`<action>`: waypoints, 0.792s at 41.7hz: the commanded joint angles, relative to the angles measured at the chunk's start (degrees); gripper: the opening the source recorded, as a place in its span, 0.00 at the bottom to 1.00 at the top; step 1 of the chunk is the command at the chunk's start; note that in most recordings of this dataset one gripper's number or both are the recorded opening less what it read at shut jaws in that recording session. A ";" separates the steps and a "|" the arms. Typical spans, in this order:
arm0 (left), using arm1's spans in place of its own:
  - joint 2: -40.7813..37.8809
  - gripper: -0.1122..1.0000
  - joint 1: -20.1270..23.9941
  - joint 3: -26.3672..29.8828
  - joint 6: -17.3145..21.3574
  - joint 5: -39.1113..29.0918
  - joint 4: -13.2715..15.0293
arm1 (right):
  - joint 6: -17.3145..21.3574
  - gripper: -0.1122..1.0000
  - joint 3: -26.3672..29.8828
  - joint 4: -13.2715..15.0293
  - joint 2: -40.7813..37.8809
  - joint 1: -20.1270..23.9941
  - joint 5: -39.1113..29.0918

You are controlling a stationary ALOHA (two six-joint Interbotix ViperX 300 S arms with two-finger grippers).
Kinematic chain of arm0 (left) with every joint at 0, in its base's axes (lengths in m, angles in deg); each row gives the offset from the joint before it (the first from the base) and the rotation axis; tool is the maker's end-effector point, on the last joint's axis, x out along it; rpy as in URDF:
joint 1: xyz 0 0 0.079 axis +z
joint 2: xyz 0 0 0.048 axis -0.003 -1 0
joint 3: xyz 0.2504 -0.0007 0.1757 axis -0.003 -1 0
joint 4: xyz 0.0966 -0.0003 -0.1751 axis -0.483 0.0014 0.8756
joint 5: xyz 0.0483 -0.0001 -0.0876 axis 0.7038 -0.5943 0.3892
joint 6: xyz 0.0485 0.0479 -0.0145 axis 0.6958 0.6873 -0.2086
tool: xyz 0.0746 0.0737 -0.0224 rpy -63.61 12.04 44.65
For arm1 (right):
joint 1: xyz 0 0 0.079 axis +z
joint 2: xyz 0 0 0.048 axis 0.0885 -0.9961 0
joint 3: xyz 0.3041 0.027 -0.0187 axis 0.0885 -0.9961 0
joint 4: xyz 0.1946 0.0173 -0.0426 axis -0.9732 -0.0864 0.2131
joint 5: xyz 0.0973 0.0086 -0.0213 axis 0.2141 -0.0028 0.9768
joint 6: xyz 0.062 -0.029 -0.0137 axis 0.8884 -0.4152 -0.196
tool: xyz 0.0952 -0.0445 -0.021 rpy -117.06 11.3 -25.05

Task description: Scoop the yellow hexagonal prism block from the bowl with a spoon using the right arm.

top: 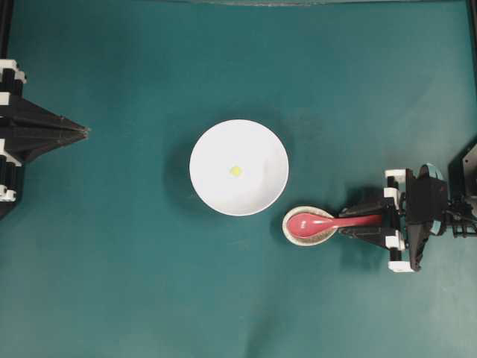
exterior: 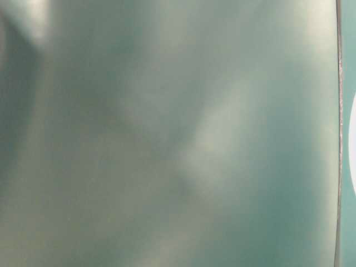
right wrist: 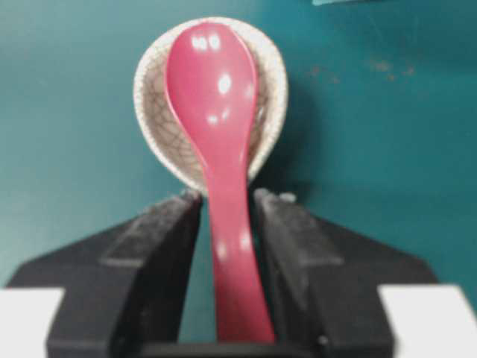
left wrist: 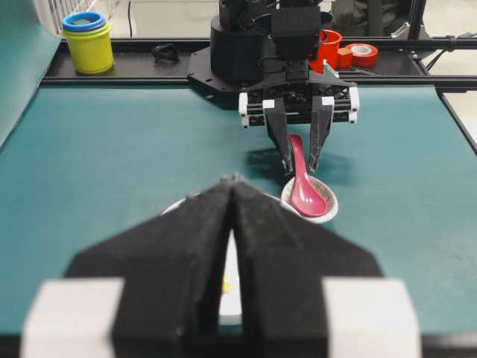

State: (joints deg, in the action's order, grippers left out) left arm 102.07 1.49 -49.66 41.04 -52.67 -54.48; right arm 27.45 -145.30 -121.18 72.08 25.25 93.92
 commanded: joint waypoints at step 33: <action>-0.62 0.10 0.18 0.35 0.00 0.35 -0.18 | -3.16 0.47 -0.18 0.18 0.70 0.00 1.41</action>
